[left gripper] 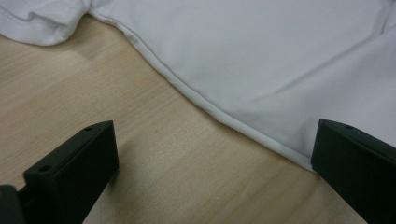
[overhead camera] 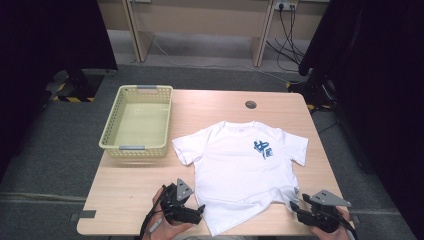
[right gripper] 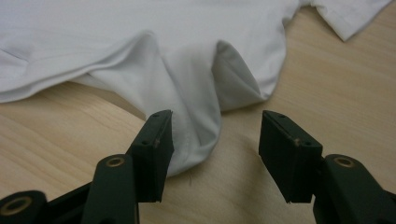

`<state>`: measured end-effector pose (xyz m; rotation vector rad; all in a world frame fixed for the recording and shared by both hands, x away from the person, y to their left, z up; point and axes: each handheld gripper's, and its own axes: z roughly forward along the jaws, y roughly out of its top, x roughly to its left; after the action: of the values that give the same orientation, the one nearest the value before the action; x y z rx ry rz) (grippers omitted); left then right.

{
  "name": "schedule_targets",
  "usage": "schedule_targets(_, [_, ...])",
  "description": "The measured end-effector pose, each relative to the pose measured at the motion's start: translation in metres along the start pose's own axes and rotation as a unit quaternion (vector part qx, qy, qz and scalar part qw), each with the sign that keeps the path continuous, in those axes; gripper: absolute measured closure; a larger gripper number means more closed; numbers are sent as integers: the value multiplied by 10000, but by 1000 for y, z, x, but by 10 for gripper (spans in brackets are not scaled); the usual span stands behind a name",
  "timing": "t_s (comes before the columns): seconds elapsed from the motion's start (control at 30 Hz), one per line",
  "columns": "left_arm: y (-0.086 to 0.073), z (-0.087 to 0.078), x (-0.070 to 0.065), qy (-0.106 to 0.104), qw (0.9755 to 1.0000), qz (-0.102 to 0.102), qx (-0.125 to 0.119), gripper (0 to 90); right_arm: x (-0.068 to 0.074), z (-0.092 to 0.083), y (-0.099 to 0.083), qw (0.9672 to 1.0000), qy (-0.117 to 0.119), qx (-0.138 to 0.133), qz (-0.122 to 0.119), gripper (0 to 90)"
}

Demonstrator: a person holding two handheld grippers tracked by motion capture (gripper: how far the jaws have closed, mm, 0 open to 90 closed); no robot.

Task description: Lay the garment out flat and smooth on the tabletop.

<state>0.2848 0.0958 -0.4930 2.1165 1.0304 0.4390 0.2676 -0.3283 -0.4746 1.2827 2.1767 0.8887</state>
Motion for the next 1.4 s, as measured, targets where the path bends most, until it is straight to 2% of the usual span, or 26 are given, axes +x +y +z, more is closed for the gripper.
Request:
schedule_targets(0.07, [-1, -1, 0, -28, 10000, 39, 0, 0, -3, -2, -5, 10000, 20, -16, 82, 444])
schedule_targets(0.27, [-3, -3, 4, -68, 9999, 80, 4, 0, -11, -17, -17, 9999, 21, 88, 128, 433])
schedule_targets(0.4, [-6, -6, 7, -94, 9999, 101, 6, 0, -17, -31, -26, 9995, 0, 288, 151, 413])
schedule_targets(0.47, [-7, -7, 7, -100, 9999, 101, 5, 0, -18, -41, -30, 9989, -132, 426, 112, 395])
schedule_targets(0.5, [-7, -7, 7, -101, 9999, 100, -1, 0, -18, -45, -31, 9990, -206, 377, 141, 395])
schedule_targets(0.57, [-7, -7, 6, -106, 9999, 107, 1, 0, -16, -50, -28, 9996, -142, 170, 169, 393])
schedule_targets(0.7, [-7, -7, 6, -101, 9999, 123, -8, 0, -5, -46, -14, 9998, -150, -125, 18, 387])
schedule_targets(0.8, [-8, -9, 4, -46, 9998, 202, -49, 2, -2, -35, -11, 9999, -142, 18, -95, 386])
schedule_targets(0.93, [-11, -12, -4, -59, 9996, 253, -76, 3, -5, -22, -17, 9996, -126, 237, -37, 382])
schedule_targets(1.0, [-12, -14, -8, -99, 9995, 278, -88, 4, -10, -20, -20, 9998, -19, 156, 153, 385])
schedule_targets(1.1, [-12, -17, -14, -247, 9993, 261, -118, 1, -14, -21, -23, 9995, -47, 107, 299, 387])
schedule_targets(1.17, [-12, -16, -17, -256, 9989, 390, -81, 4, -16, -21, -26, 9994, 11, 37, 339, 386])
schedule_targets(1.4, [-13, -13, -14, -394, 9987, 316, 1, 0, -17, -26, -29, 9994, 28, 80, 340, 377])
